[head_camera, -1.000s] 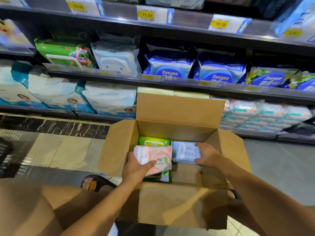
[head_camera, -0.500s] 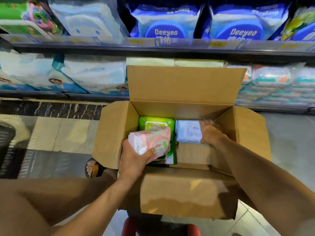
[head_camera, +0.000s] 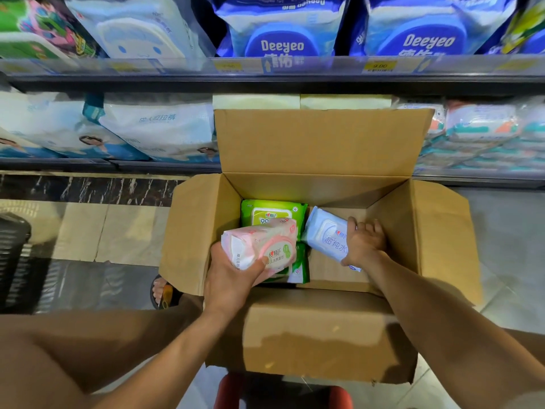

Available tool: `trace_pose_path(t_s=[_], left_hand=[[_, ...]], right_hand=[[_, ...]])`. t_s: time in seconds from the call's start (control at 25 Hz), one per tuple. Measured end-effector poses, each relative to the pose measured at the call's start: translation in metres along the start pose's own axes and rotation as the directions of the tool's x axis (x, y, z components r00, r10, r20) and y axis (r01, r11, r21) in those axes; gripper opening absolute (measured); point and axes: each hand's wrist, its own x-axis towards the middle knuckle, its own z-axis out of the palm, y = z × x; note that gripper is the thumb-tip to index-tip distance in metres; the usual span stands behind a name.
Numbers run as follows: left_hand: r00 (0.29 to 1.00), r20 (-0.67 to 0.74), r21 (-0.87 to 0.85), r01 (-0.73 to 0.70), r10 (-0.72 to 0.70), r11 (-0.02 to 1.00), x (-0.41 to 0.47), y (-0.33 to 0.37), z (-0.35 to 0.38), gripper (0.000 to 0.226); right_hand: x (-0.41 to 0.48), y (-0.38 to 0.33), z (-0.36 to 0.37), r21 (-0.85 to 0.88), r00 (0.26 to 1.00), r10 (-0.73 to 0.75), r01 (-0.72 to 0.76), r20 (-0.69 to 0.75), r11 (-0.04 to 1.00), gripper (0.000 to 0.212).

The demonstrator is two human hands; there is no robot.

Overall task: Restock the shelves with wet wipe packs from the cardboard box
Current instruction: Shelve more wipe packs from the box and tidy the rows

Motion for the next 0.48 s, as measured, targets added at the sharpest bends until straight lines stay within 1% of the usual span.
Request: trace_pose_path(t_s=[0.12, 0.2, 0.24, 0.32, 0.4, 0.48], left_hand=[[1.000, 0.000, -0.001, 0.010, -0.010, 1.000, 0.001, 0.001, 0.000, 0.082], [1.000, -0.002, -0.007, 0.021, -0.021, 1.000, 0.001, 0.002, 0.000, 0.081], [1.000, -0.004, -0.012, 0.023, -0.023, 1.000, 0.000, 0.002, 0.000, 0.081], [1.000, -0.005, -0.015, 0.016, -0.016, 1.000, 0.000, 0.000, -0.001, 0.080], [1.000, -0.005, -0.012, 0.007, -0.007, 1.000, 0.001, -0.002, 0.000, 0.078], [1.000, -0.005, -0.021, 0.008, -0.008, 1.000, 0.002, -0.003, 0.000, 0.077]], right_hand=[[-0.003, 0.003, -0.004, 0.071, 0.999, 0.003, 0.000, -0.041, 0.997, 0.111], [-0.009, 0.005, -0.008, 0.159, 0.998, -0.001, 0.012, -0.068, 0.987, 0.099], [-0.011, 0.006, -0.009, 0.212, 0.997, -0.007, 0.022, -0.072, 0.977, 0.097], [-0.013, 0.004, -0.013, 0.344, 0.997, -0.038, 0.058, -0.065, 0.937, 0.099], [-0.012, 0.002, -0.016, 0.482, 0.997, -0.070, 0.070, -0.018, 0.874, 0.105], [-0.011, 0.003, -0.016, 0.601, 0.997, -0.057, 0.016, 0.048, 0.799, 0.115]])
